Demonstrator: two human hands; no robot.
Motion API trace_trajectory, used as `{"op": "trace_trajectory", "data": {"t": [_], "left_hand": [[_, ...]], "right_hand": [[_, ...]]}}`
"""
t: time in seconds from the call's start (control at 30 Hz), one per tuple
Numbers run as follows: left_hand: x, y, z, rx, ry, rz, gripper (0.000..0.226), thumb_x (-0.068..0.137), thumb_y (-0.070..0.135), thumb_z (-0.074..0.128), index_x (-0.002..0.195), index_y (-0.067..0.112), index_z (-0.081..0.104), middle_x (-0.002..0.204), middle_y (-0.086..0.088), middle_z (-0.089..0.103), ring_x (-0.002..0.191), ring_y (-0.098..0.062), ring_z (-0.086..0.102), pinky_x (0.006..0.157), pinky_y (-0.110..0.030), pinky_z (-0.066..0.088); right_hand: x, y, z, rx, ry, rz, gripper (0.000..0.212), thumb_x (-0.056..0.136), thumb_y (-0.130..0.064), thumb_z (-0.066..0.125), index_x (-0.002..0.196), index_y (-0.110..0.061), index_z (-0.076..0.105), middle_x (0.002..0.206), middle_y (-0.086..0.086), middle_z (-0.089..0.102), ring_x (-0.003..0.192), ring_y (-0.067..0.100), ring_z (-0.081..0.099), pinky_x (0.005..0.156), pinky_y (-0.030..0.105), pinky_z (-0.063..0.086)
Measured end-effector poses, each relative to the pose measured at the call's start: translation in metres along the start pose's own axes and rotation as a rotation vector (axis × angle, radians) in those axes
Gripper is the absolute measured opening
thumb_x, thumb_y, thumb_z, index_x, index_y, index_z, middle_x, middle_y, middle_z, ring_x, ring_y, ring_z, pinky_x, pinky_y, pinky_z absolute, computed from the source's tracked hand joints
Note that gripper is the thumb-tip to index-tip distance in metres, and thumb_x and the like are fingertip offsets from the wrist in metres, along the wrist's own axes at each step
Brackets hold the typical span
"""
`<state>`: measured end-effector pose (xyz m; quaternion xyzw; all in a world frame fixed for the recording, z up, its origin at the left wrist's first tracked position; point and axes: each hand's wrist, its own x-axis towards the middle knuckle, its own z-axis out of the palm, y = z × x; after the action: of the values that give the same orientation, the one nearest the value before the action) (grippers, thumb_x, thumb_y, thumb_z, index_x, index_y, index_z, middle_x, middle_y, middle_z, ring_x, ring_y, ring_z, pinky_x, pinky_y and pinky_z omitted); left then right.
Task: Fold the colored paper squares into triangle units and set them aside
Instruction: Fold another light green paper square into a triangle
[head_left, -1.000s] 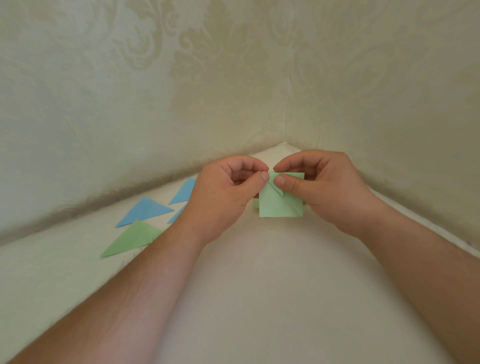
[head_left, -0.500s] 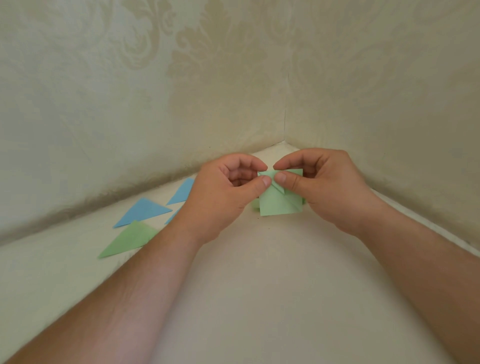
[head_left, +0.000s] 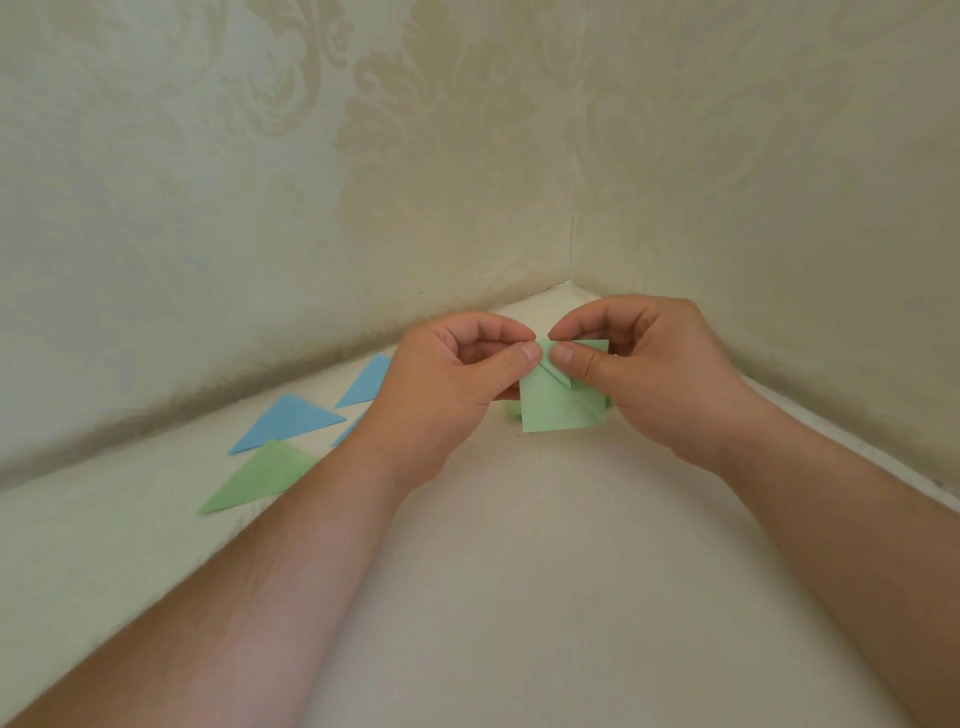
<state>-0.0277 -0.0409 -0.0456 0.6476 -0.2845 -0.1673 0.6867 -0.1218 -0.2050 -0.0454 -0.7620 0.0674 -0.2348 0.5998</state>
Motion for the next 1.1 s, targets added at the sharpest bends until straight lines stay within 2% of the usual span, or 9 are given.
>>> {"op": "trace_trajectory", "data": {"t": [0.1, 0.33, 0.5, 0.6, 0.77, 0.83, 0.93, 1.03, 1.1], "left_hand": [[0.0, 0.0, 0.0, 0.007, -0.008, -0.007, 0.006, 0.092, 0.001, 0.072, 0.09, 0.007, 0.073, 0.08, -0.01, 0.077, 0.073, -0.019, 0.073, 0.069, -0.028, 0.059], [0.001, -0.001, -0.003, 0.056, 0.012, -0.014, 0.002, 0.09, 0.004, 0.075, 0.09, 0.005, 0.073, 0.086, -0.019, 0.078, 0.077, -0.025, 0.074, 0.075, -0.034, 0.061], [0.002, -0.003, -0.003, 0.064, 0.019, -0.021, 0.004, 0.09, 0.003, 0.075, 0.09, 0.006, 0.072, 0.086, -0.018, 0.078, 0.078, -0.025, 0.074, 0.077, -0.036, 0.062], [0.002, -0.004, -0.003, 0.086, 0.004, -0.006, 0.004, 0.091, 0.005, 0.075, 0.089, 0.008, 0.073, 0.086, -0.018, 0.077, 0.079, -0.024, 0.073, 0.082, -0.041, 0.063], [0.002, -0.006, -0.004, 0.103, -0.025, -0.003, 0.012, 0.089, 0.007, 0.077, 0.087, 0.019, 0.075, 0.089, -0.015, 0.077, 0.081, -0.024, 0.071, 0.09, -0.051, 0.058], [0.002, -0.006, -0.003, 0.077, -0.038, -0.034, 0.012, 0.092, 0.006, 0.074, 0.096, 0.017, 0.073, 0.093, -0.015, 0.079, 0.084, -0.025, 0.073, 0.091, -0.048, 0.058], [0.001, -0.006, -0.002, 0.066, -0.063, -0.086, 0.01, 0.094, 0.008, 0.072, 0.103, 0.011, 0.073, 0.097, -0.016, 0.078, 0.086, -0.022, 0.074, 0.086, -0.038, 0.06], [0.002, -0.01, -0.002, 0.121, -0.114, -0.112, 0.011, 0.096, 0.016, 0.071, 0.1, 0.009, 0.077, 0.101, -0.019, 0.077, 0.088, -0.023, 0.07, 0.089, -0.044, 0.056], [0.001, -0.012, -0.002, 0.154, -0.115, -0.098, 0.012, 0.097, 0.02, 0.07, 0.098, 0.011, 0.079, 0.099, -0.015, 0.078, 0.086, -0.02, 0.068, 0.085, -0.042, 0.053]], "right_hand": [[0.0, 0.0, 0.0, -0.026, -0.01, -0.015, 0.01, 0.088, -0.007, 0.078, 0.087, -0.017, 0.077, 0.09, 0.003, 0.077, 0.076, 0.014, 0.069, 0.071, 0.029, 0.056], [0.0, 0.002, -0.001, -0.022, -0.024, -0.034, 0.012, 0.087, -0.006, 0.079, 0.087, -0.017, 0.078, 0.092, 0.009, 0.075, 0.083, 0.02, 0.07, 0.079, 0.037, 0.058], [0.001, 0.004, 0.0, -0.012, -0.033, -0.016, 0.011, 0.087, -0.006, 0.079, 0.088, -0.017, 0.078, 0.088, 0.005, 0.075, 0.08, 0.016, 0.069, 0.076, 0.033, 0.056], [0.0, 0.004, 0.0, 0.008, -0.054, 0.04, 0.008, 0.089, -0.009, 0.078, 0.092, -0.016, 0.078, 0.089, 0.004, 0.077, 0.08, 0.015, 0.071, 0.075, 0.035, 0.056], [0.0, 0.004, 0.0, -0.038, -0.09, 0.062, 0.007, 0.091, -0.01, 0.074, 0.086, -0.013, 0.079, 0.091, 0.015, 0.076, 0.08, 0.02, 0.067, 0.075, 0.041, 0.054], [0.0, 0.004, -0.001, -0.042, -0.098, 0.074, 0.005, 0.09, -0.014, 0.076, 0.085, -0.014, 0.078, 0.093, 0.019, 0.074, 0.081, 0.024, 0.065, 0.075, 0.044, 0.054], [0.002, 0.003, -0.001, -0.017, -0.076, 0.096, 0.012, 0.091, -0.012, 0.074, 0.08, -0.016, 0.078, 0.091, 0.018, 0.074, 0.079, 0.021, 0.067, 0.073, 0.042, 0.052], [0.003, 0.002, -0.001, 0.032, -0.066, 0.121, 0.018, 0.092, -0.01, 0.073, 0.077, -0.018, 0.078, 0.09, 0.019, 0.074, 0.079, 0.025, 0.068, 0.076, 0.046, 0.053], [0.003, 0.002, 0.0, 0.04, -0.062, 0.133, 0.019, 0.092, -0.01, 0.074, 0.076, -0.02, 0.078, 0.088, 0.018, 0.075, 0.078, 0.025, 0.067, 0.077, 0.047, 0.054]]}}
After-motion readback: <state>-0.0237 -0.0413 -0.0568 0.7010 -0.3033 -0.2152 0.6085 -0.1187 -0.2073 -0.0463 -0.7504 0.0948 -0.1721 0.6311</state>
